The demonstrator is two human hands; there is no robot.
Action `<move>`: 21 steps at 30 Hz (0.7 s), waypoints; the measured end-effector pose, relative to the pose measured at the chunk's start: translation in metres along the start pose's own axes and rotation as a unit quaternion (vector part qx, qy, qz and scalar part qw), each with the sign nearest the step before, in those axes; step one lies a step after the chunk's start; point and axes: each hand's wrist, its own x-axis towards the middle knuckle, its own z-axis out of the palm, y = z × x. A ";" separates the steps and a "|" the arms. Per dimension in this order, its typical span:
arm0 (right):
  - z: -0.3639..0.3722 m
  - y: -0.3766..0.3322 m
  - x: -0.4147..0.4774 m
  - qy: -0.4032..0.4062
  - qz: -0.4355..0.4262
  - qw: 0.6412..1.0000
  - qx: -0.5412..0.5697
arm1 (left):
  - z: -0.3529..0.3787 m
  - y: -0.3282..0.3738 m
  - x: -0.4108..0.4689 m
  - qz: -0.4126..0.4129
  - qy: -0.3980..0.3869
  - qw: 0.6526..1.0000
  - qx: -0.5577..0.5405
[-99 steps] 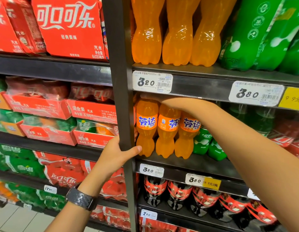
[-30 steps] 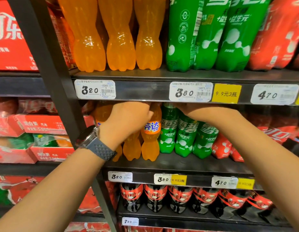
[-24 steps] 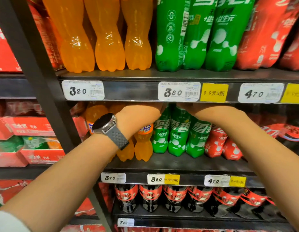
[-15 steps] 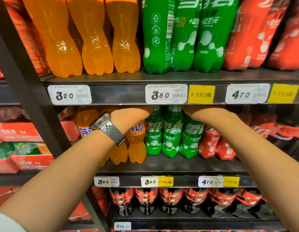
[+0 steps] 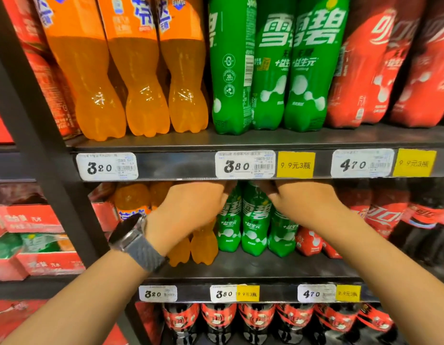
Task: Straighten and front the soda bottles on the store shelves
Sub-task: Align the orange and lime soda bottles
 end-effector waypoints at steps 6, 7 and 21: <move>-0.005 -0.031 -0.047 0.074 -0.150 0.984 0.060 | -0.019 -0.022 -0.061 0.153 0.065 0.978 -0.128; -0.011 -0.039 -0.047 0.080 -0.168 0.978 0.098 | -0.026 -0.027 -0.068 0.173 0.062 0.971 -0.155; -0.156 -0.083 0.114 0.229 -0.195 0.929 0.215 | -0.212 -0.118 -0.034 0.104 0.363 0.925 -0.048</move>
